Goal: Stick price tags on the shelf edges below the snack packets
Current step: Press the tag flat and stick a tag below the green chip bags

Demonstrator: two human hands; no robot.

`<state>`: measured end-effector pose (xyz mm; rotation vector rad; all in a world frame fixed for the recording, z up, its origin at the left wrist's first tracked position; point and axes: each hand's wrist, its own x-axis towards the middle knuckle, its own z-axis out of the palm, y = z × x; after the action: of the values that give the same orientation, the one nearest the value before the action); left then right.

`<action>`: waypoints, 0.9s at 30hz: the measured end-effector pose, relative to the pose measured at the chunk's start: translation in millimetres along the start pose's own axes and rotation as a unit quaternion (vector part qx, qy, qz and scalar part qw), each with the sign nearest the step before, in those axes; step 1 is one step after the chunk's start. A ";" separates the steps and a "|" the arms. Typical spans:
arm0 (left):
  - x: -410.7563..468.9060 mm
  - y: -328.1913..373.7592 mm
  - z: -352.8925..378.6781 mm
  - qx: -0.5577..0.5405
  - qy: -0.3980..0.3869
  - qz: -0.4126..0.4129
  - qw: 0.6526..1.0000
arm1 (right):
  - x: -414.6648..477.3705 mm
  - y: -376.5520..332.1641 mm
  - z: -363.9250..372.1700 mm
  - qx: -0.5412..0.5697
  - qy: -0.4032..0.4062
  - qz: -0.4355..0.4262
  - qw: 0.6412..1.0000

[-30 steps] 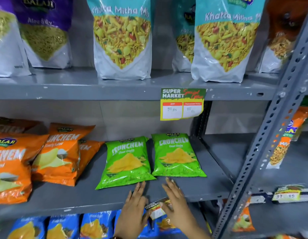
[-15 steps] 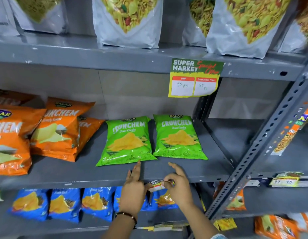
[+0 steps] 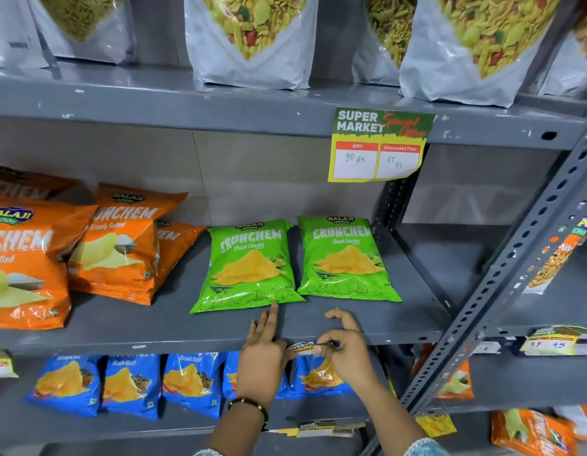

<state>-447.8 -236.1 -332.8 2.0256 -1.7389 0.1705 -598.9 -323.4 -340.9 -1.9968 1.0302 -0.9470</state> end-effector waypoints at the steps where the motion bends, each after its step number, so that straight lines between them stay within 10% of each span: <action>1: -1.1 0.9 -1.9 -0.013 0.013 0.000 1.000 | -0.3 -0.4 -0.8 -0.001 -0.006 -0.001 1.000; 7: -3.8 -12.0 -2.2 -0.135 0.038 -0.009 0.990 | -4.4 -8.0 -13.0 0.004 -0.038 0.002 0.999; 27: 12.1 0.2 -17.5 -0.051 -0.051 -0.140 0.988 | -3.4 5.7 5.8 -0.088 0.054 -0.026 0.994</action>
<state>-442.1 -239.7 -312.6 2.2071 -1.4669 -0.1123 -597.5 -321.6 -349.4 -2.1448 1.1625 -1.0333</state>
